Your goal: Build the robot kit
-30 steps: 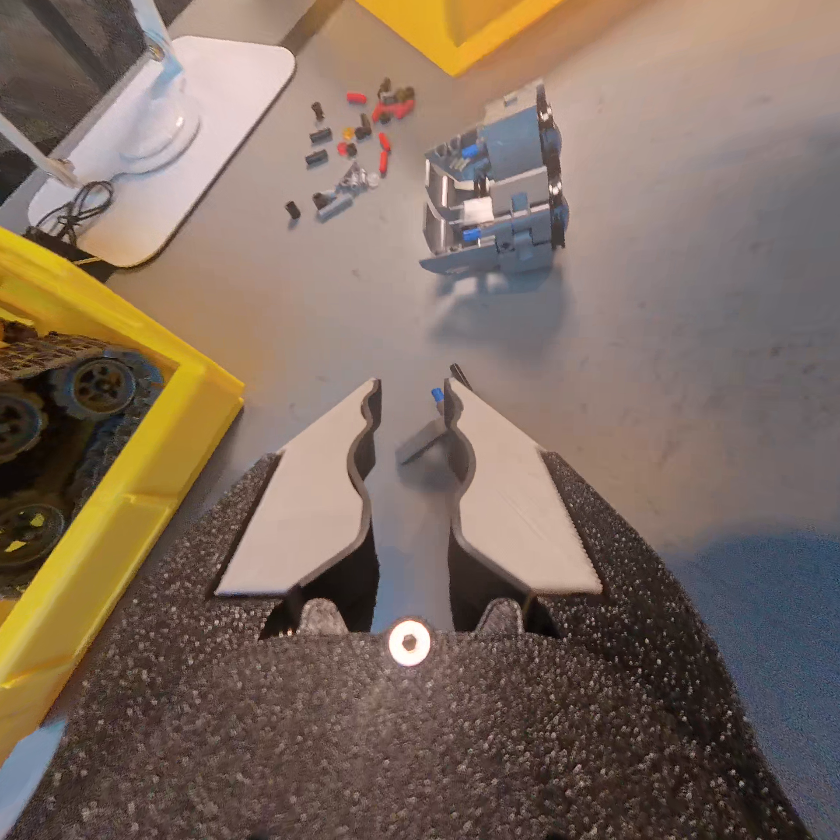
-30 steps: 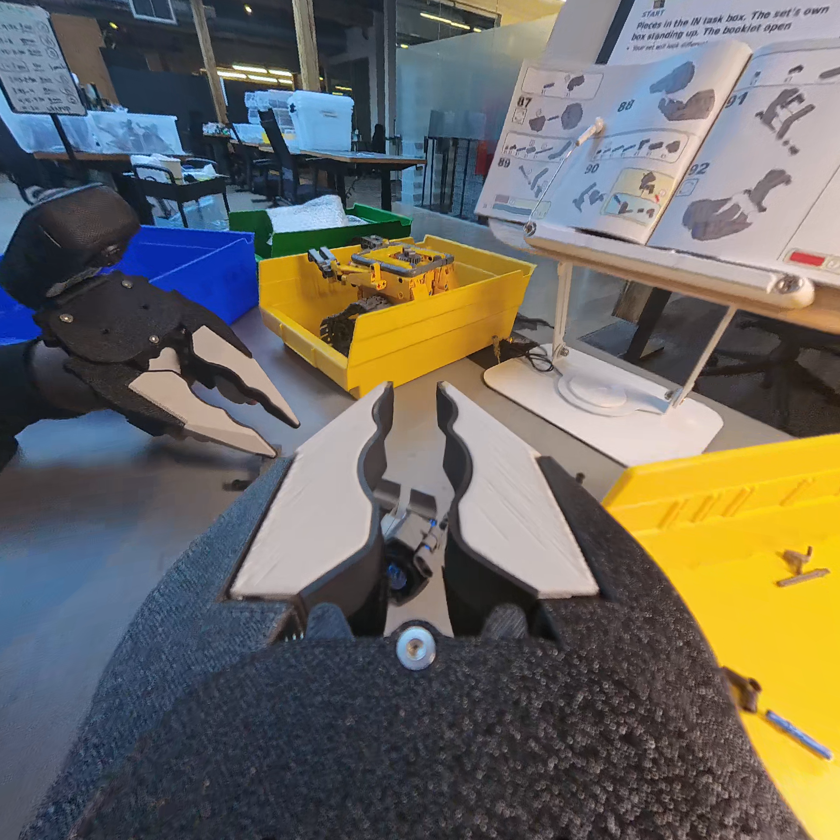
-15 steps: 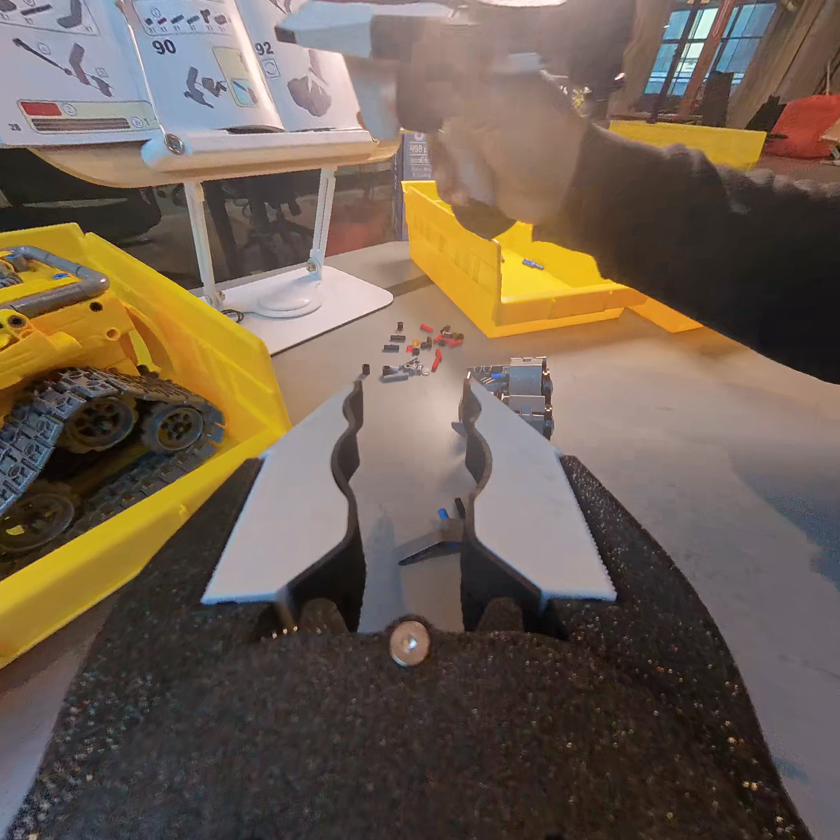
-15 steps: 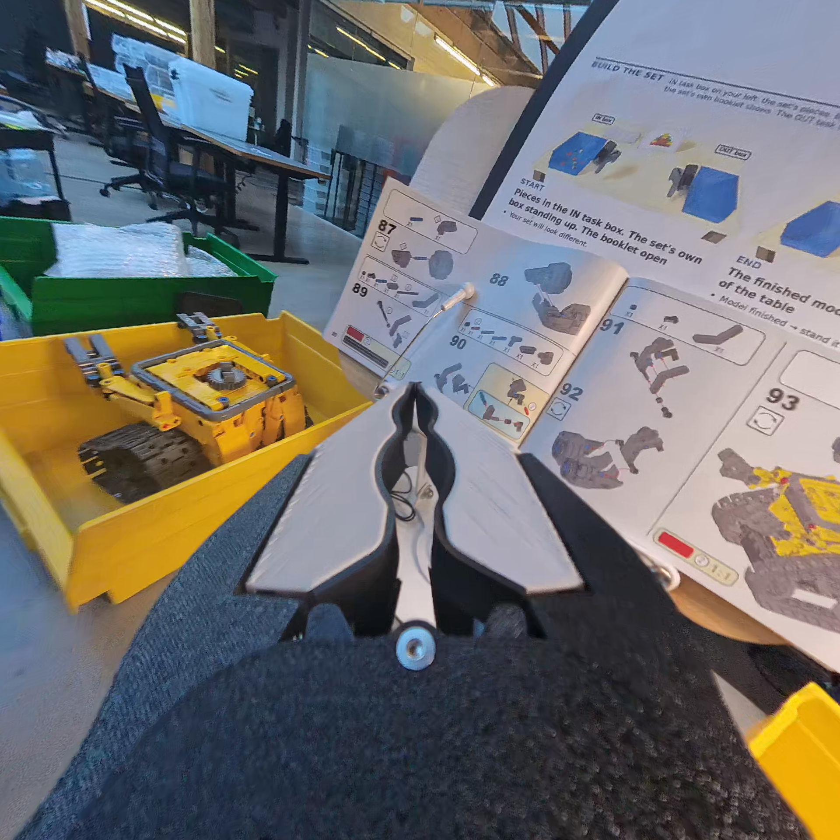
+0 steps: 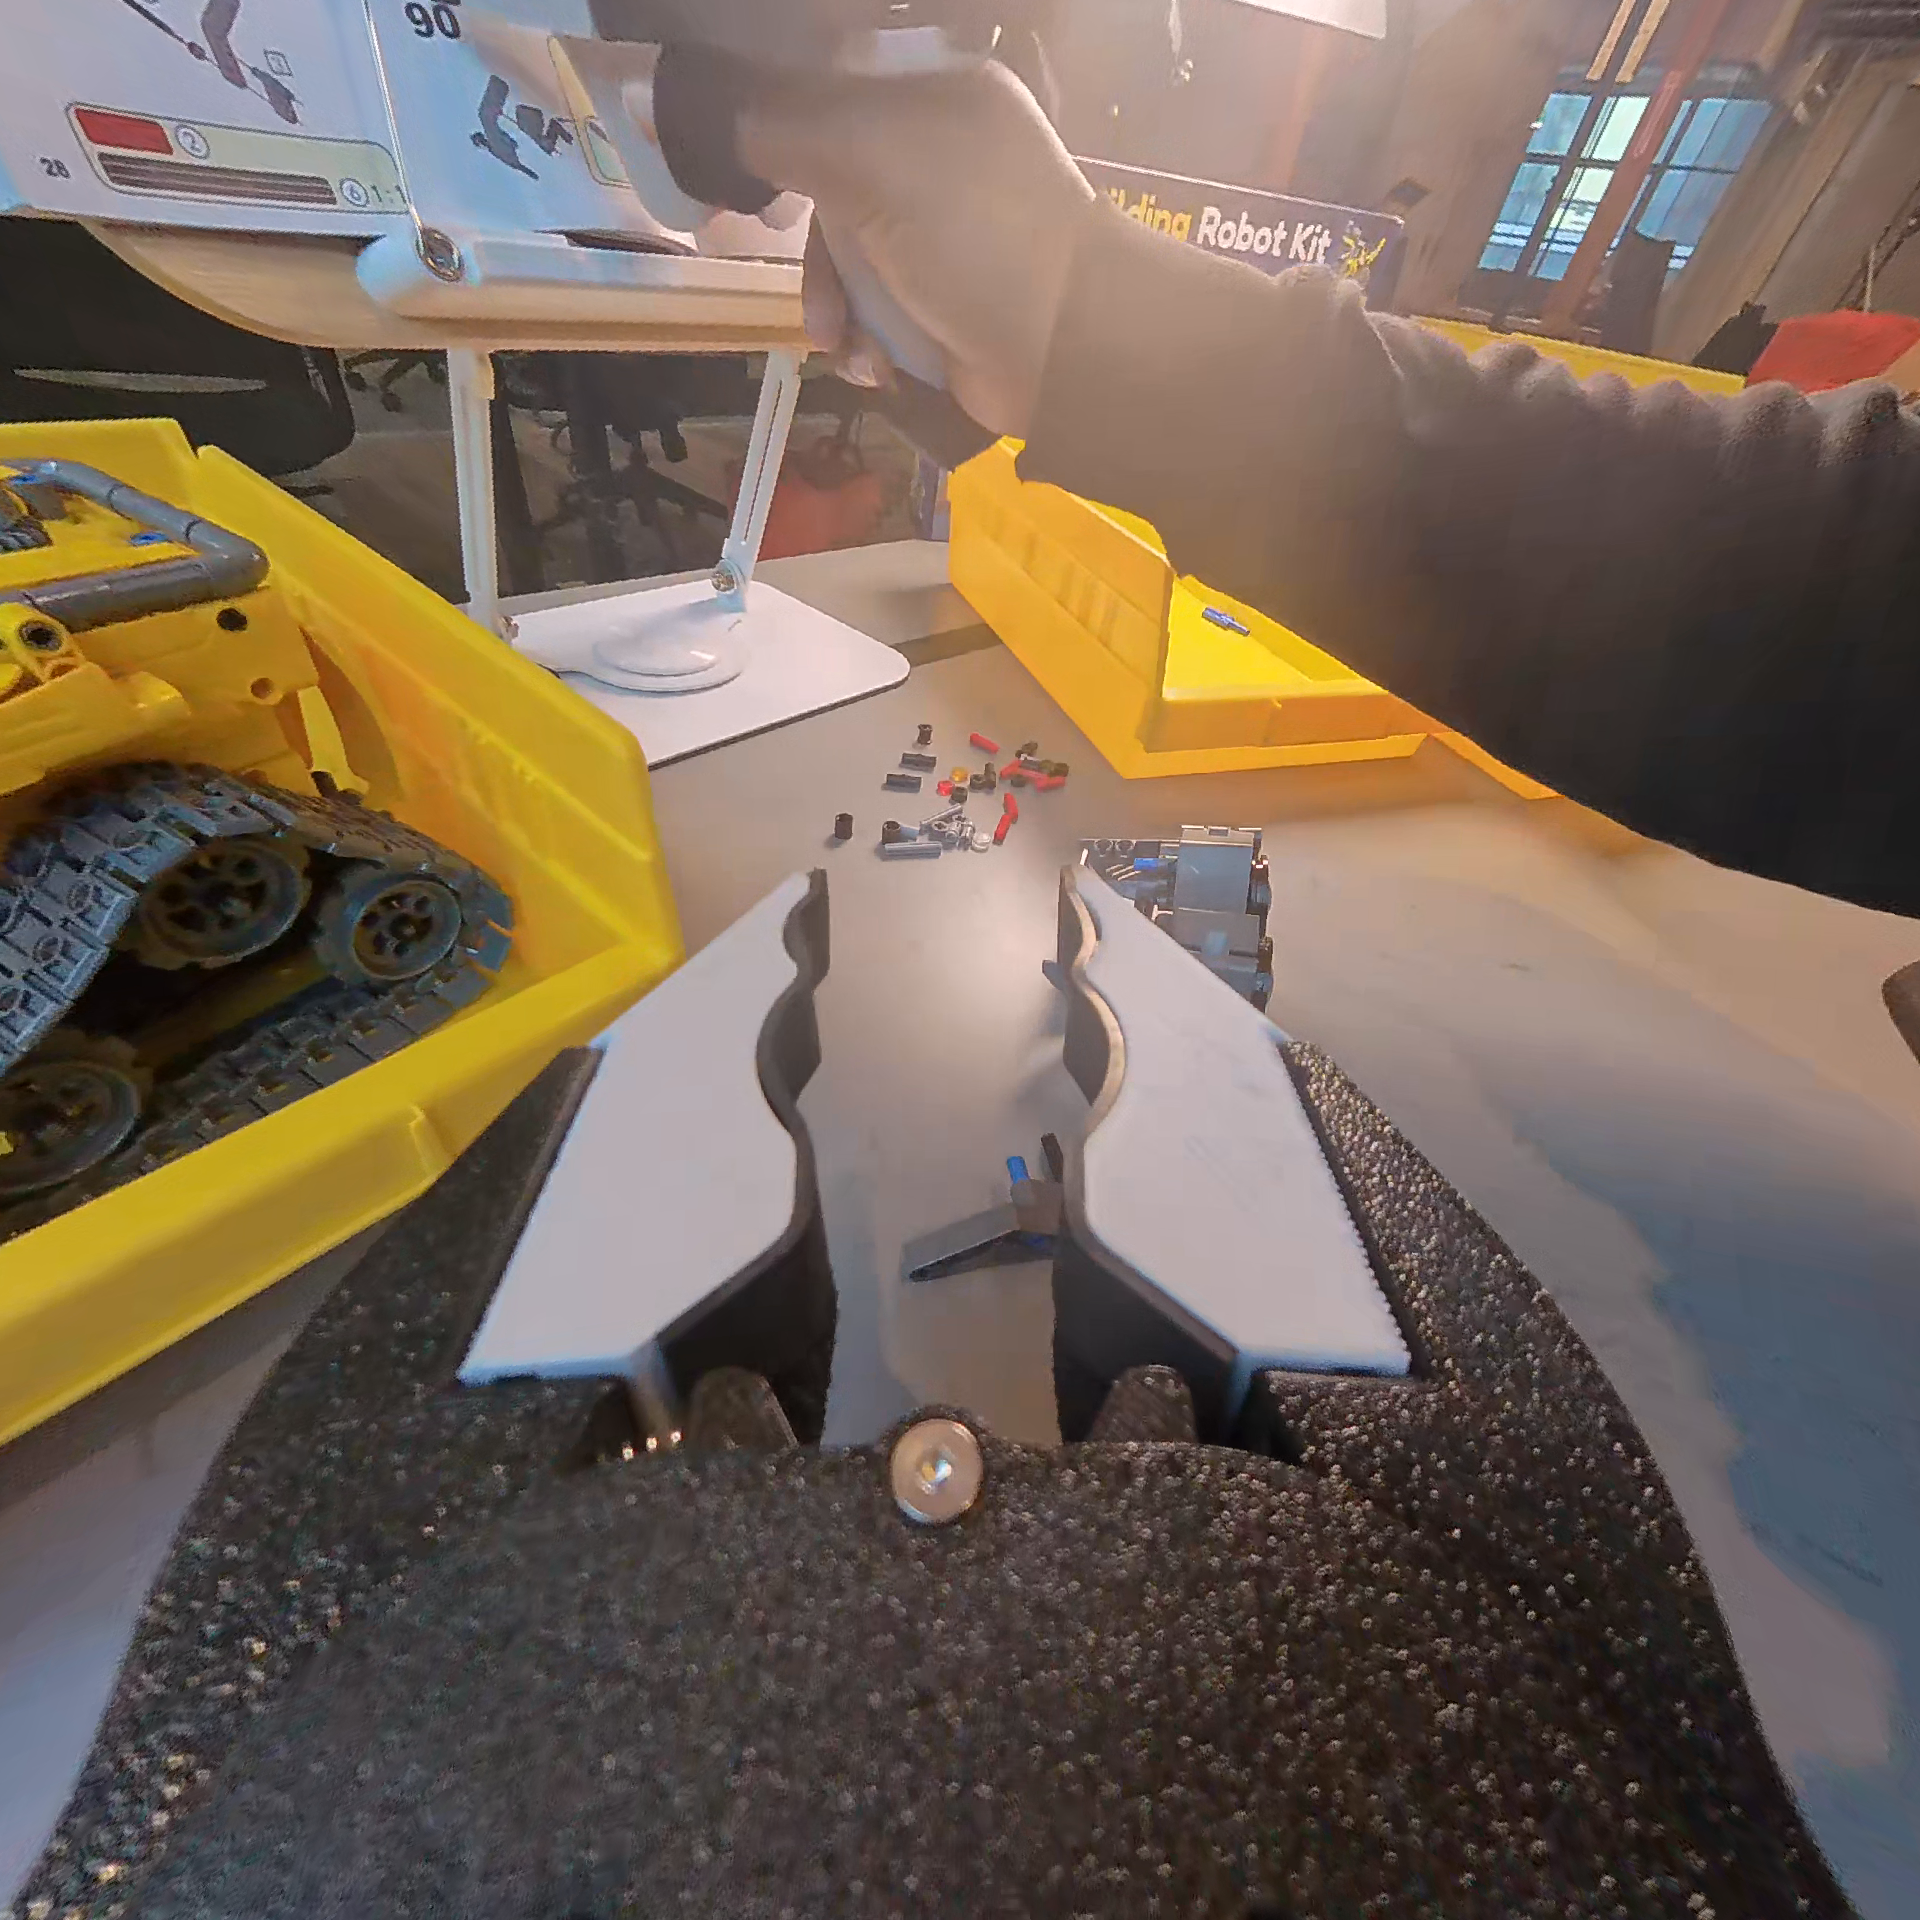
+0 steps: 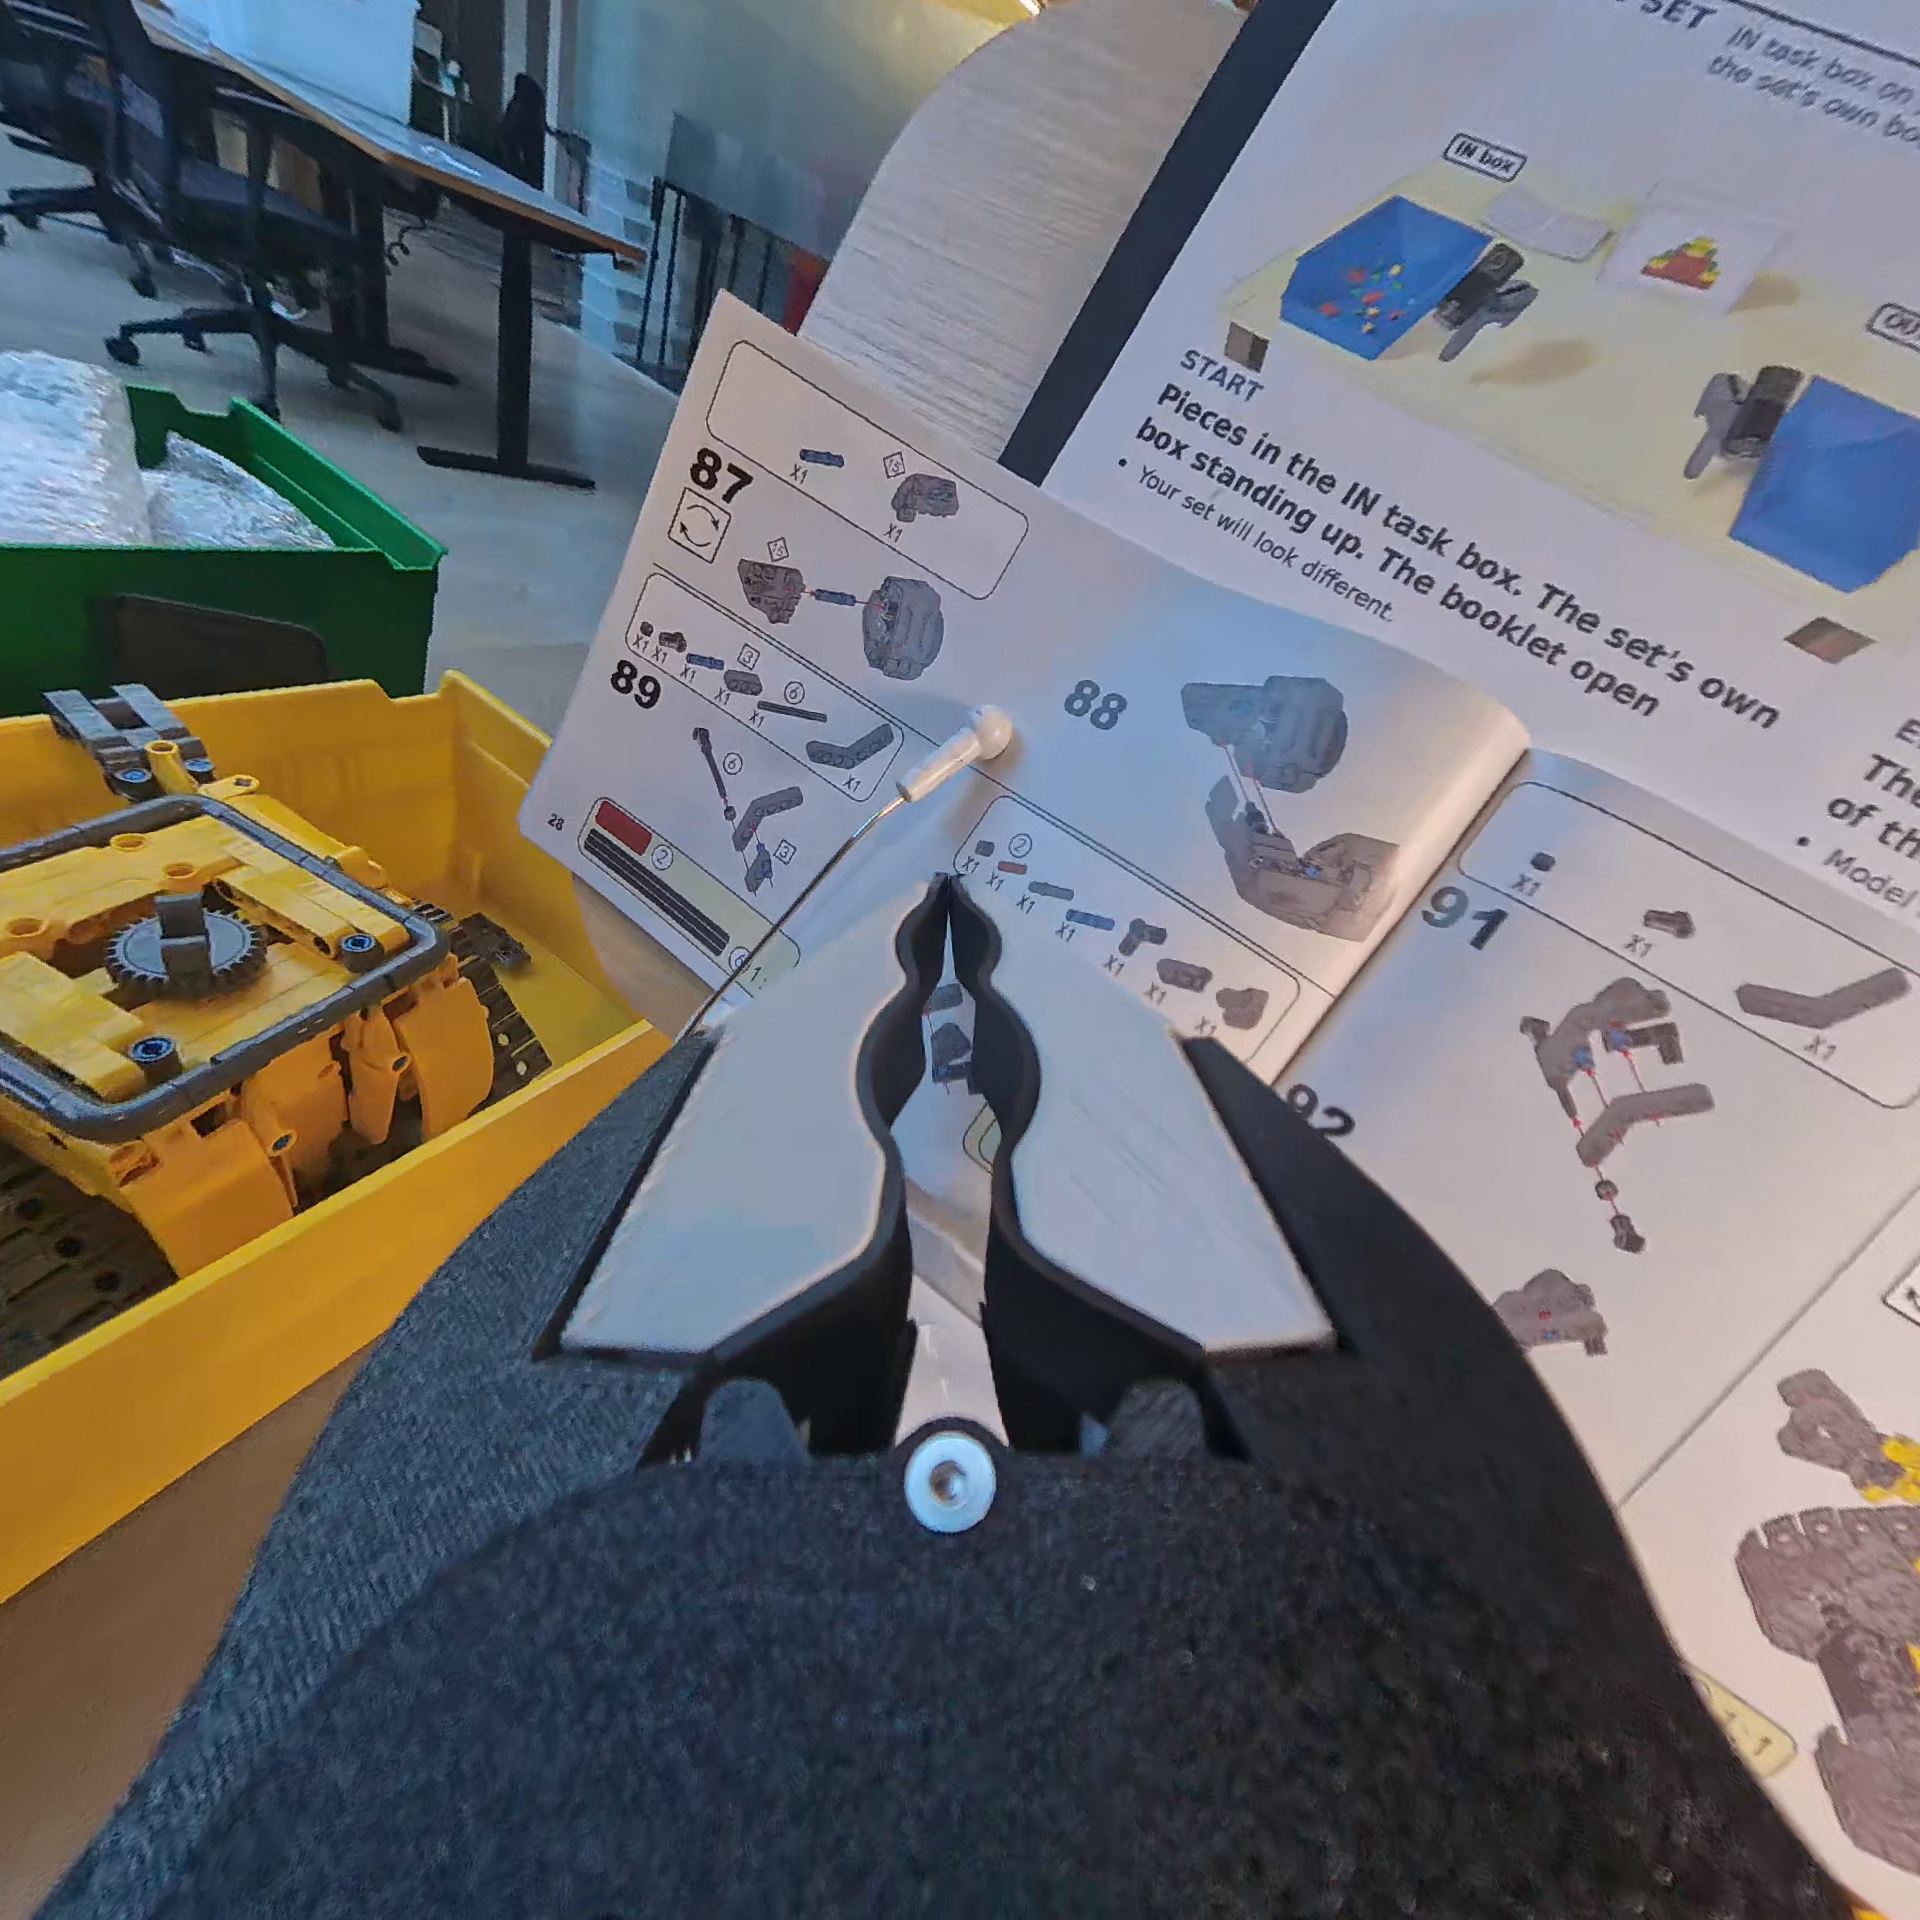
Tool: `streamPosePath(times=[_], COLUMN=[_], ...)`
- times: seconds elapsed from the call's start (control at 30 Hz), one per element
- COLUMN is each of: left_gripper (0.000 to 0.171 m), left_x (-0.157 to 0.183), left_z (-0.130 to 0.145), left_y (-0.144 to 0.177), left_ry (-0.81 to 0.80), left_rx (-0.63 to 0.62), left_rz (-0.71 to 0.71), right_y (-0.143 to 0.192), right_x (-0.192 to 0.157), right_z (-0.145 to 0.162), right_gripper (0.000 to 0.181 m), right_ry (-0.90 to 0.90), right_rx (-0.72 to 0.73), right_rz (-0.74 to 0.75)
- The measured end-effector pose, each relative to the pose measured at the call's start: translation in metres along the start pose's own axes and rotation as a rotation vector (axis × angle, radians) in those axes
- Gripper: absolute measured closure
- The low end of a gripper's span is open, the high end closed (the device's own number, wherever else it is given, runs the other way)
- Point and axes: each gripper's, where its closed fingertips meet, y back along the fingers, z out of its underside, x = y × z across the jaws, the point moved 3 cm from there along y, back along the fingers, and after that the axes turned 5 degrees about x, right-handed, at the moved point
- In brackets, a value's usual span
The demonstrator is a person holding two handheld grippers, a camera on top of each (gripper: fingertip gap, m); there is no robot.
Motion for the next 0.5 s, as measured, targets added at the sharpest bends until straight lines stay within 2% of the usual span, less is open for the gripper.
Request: streamPosePath(times=[0.5], left_gripper=[0.128], left_x=[-0.0007], left_z=[-0.0012], left_y=[0.0008], left_ry=[0.031], left_rx=[0.003], left_rz=[0.006], right_y=[-0.0002], right_x=[-0.0032], right_z=[0.0036], right_gripper=[0.181], right_ry=[0.009], right_rx=[-0.02], right_rz=[-0.017])
